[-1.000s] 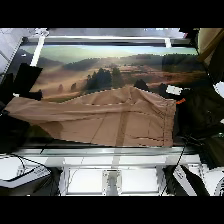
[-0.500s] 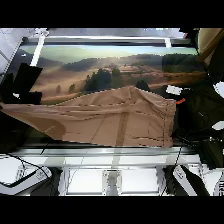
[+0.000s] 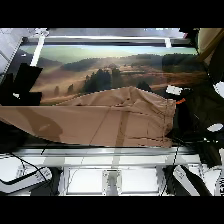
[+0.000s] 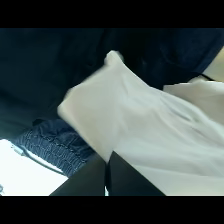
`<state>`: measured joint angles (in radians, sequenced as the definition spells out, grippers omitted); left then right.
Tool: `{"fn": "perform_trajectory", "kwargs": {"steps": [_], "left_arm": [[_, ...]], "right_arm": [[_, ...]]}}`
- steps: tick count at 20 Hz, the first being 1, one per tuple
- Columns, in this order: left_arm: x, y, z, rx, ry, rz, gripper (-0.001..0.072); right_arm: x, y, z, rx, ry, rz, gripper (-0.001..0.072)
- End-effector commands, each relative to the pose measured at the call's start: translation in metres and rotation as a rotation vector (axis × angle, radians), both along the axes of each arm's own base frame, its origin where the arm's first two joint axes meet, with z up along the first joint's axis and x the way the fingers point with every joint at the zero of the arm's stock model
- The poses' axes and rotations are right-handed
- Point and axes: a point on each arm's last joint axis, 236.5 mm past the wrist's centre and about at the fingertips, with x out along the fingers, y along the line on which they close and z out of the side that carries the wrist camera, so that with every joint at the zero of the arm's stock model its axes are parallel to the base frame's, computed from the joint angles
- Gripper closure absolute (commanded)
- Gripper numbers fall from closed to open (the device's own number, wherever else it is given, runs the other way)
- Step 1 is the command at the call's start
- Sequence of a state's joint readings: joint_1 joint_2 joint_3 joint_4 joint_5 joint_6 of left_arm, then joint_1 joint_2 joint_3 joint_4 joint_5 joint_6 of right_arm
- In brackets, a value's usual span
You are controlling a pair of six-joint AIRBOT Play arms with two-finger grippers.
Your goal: Fold the clothes and pants, and hang the long-sleeved shirts on hangers.
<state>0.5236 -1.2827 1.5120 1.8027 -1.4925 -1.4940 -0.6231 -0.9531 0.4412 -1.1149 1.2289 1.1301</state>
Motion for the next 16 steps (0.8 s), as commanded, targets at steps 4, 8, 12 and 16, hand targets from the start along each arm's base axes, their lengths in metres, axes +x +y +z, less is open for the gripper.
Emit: {"fn": "perform_trajectory", "kwargs": {"steps": [4,8,12,16], "left_arm": [[0.01,0.008,-0.049,-0.054,0.118,0.023,0.07],[0.01,0.008,-0.065,-0.077,0.159,0.024,0.07],[0.007,0.008,-0.04,-0.051,0.134,0.016,0.07],[-0.009,-0.02,-0.036,-0.15,0.174,0.021,0.07]], "right_arm": [[-0.003,0.012,-0.006,0.052,0.001,0.032,0.0296],[0.002,0.006,0.011,0.042,-0.014,0.087,0.0673],[0.042,-0.051,0.067,-0.156,-0.095,0.107,0.0674],[0.071,-0.082,0.1,-0.278,-0.192,0.091,0.0674]]}}
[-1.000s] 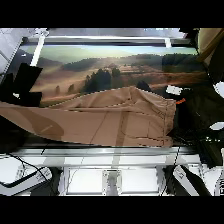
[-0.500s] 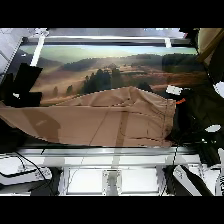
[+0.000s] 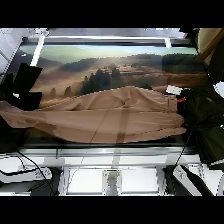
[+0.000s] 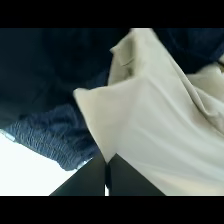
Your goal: Fold the clothes and pants, and hang the long-sleeved shirts on hangers.
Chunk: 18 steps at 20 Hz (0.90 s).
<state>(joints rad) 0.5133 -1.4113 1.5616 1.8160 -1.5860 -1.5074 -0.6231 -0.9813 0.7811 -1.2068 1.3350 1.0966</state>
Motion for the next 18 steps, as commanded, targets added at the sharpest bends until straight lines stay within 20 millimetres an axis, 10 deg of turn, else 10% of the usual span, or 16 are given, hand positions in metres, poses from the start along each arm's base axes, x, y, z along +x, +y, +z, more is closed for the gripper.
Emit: {"fn": "perform_trajectory", "kwargs": {"steps": [1,5,9,18], "left_arm": [[-0.011,-0.031,-0.01,-0.127,0.04,-0.006,0.07],[-0.044,-0.064,-0.082,-0.271,0.185,-0.007,0.07],[-0.054,-0.05,-0.132,-0.187,0.182,0.011,0.0699],[0.014,0.001,-0.081,0.018,-0.11,0.073,0.07]], "right_arm": [[0.013,-0.024,0.016,-0.091,-0.039,-0.014,0.0674],[-0.01,-0.019,-0.023,-0.065,0.067,-0.01,0.0674],[-0.016,-0.02,-0.039,-0.078,0.084,-0.025,0.0674],[0.001,-0.034,-0.018,-0.106,0.041,-0.11,0.0674]]}}
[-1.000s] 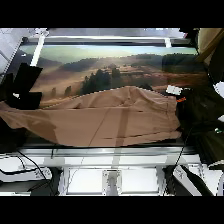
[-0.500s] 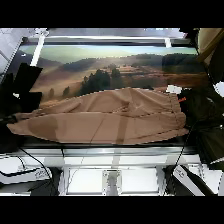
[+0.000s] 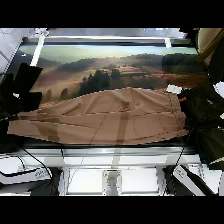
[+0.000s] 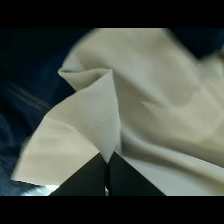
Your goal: Fold the clothes and pants, and hang the long-sleeved shirts on hangers.
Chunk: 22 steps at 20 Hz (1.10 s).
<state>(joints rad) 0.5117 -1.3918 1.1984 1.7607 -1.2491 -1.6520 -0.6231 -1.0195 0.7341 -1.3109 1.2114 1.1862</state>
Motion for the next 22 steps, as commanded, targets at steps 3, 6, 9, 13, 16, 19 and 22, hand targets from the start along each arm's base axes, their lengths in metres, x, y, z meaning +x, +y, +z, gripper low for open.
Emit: {"fn": "perform_trajectory", "kwargs": {"steps": [3,6,9,13,16,19,22], "left_arm": [[-0.016,0.02,0.023,0.09,0.054,0.015,0.0699],[-0.038,0.006,-0.001,0.034,0.131,0.019,0.0443],[-0.06,-0.012,-0.029,-0.031,0.198,0.019,0.0098],[-0.02,0.0,0.007,0.038,-0.006,0.022,0.0098],[0.057,0.004,0.078,0.084,-0.417,0.034,0.0098],[0.094,-0.005,0.089,0.012,-0.551,0.041,0.0121],[0.081,-0.026,0.02,-0.154,-0.313,-0.022,0.012]], "right_arm": [[0.011,-0.014,0.029,-0.046,-0.025,0.001,0.0674],[-0.01,-0.004,0.009,-0.011,0.051,0.011,0.0674],[-0.04,0.013,-0.019,0.04,0.15,0.02,0.0672],[-0.039,0.021,0.005,0.089,0.165,0.041,0.0197],[-0.002,0.0,0.052,0.018,0.037,0.041,0.0197],[0.052,-0.018,0.106,-0.051,-0.192,-0.004,0.0197],[0.081,-0.008,0.137,-0.004,-0.331,-0.018,0.0197]]}}
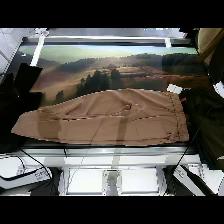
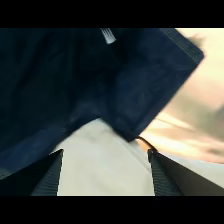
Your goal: Fold the clothes and pants, and hang the long-sleeved shirts on hangers.
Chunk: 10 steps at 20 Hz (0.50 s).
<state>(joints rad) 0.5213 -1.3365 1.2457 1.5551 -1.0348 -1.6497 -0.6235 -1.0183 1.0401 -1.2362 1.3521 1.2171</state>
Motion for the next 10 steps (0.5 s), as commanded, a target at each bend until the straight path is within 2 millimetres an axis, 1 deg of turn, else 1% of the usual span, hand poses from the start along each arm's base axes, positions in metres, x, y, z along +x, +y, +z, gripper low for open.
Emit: {"fn": "perform_trajectory", "kwargs": {"steps": [1,2,3,4,5,7,10], "left_arm": [[0.01,-0.03,-0.047,-0.189,0.104,-0.099,0.0118],[0.017,-0.041,-0.06,-0.255,0.115,-0.125,0.0117],[0.026,-0.048,-0.067,-0.295,0.107,-0.152,0.0113],[0.034,-0.052,-0.074,-0.316,0.106,-0.185,0.0085],[0.037,-0.051,-0.079,-0.315,0.125,-0.206,0.0077],[0.037,-0.047,-0.086,-0.308,0.192,-0.267,0.0078],[0.027,-0.056,-0.091,-0.366,0.29,-0.377,0.0078]], "right_arm": [[0.032,0.009,0.039,0.046,-0.156,-0.01,0.0197],[0.03,0.013,0.039,0.062,-0.149,-0.004,0.0197],[0.027,0.017,0.038,0.074,-0.135,0.003,0.0197],[0.023,0.02,0.036,0.09,-0.116,0.002,0.0198],[0.02,0.023,0.035,0.106,-0.099,-0.004,0.0198],[0.013,0.029,0.033,0.136,-0.064,-0.008,0.0197],[0.012,0.029,0.032,0.15,-0.054,-0.031,0.0198]]}}
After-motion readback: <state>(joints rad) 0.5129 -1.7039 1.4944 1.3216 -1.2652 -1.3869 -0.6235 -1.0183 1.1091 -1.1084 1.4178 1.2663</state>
